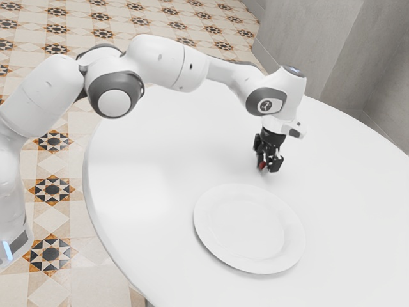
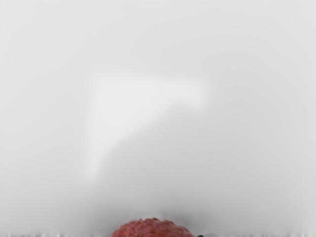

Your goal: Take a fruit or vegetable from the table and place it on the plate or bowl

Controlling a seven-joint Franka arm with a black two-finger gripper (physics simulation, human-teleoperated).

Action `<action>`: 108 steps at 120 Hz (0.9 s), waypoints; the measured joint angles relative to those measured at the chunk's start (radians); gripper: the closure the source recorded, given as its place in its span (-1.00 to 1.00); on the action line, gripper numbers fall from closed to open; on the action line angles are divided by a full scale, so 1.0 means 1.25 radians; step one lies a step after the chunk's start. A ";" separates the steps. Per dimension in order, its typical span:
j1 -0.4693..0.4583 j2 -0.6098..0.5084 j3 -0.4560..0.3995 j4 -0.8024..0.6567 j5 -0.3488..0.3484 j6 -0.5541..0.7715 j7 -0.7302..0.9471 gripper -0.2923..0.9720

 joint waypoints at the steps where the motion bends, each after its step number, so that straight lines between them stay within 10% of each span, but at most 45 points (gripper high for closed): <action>1: 0.000 -0.001 0.000 0.000 0.000 0.000 0.000 0.28; 108: -0.187 -0.367 0.003 -0.336 0.001 -0.145 -0.031 0.31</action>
